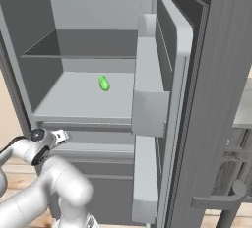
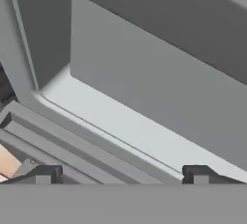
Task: Place the bell pepper and potato inside the fridge drawer. Close the drawer after placing the vegetables.
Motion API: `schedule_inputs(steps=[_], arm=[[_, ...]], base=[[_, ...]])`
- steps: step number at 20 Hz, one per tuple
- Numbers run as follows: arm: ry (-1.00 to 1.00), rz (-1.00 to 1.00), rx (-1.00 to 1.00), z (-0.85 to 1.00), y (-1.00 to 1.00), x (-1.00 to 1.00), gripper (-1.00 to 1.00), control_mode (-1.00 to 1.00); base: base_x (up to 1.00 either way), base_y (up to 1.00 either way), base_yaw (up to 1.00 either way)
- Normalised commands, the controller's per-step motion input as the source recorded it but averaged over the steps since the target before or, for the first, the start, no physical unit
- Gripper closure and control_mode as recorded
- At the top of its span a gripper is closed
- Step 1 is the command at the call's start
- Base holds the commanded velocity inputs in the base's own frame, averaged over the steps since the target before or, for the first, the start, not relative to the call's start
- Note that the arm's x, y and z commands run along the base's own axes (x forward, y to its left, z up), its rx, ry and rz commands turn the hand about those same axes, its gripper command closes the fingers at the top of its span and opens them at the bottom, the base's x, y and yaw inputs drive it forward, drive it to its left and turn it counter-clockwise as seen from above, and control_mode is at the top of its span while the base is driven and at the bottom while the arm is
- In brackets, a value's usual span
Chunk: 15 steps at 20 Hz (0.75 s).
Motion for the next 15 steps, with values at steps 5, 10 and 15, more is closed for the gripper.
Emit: schedule_inputs(steps=[5,10,15], arm=[[0.03,0.0,0.0,0.76,-0.03,-0.76,-1.0,-1.0],[0.0,-0.03,0.0,0.84,-0.07,-0.73,-1.0,-1.0],[0.0,-0.05,0.0,0.78,-0.09,-0.82,-1.0,-1.0]], base=[[0.0,0.0,0.0],[0.0,0.0,0.0],[0.0,0.0,0.0]])
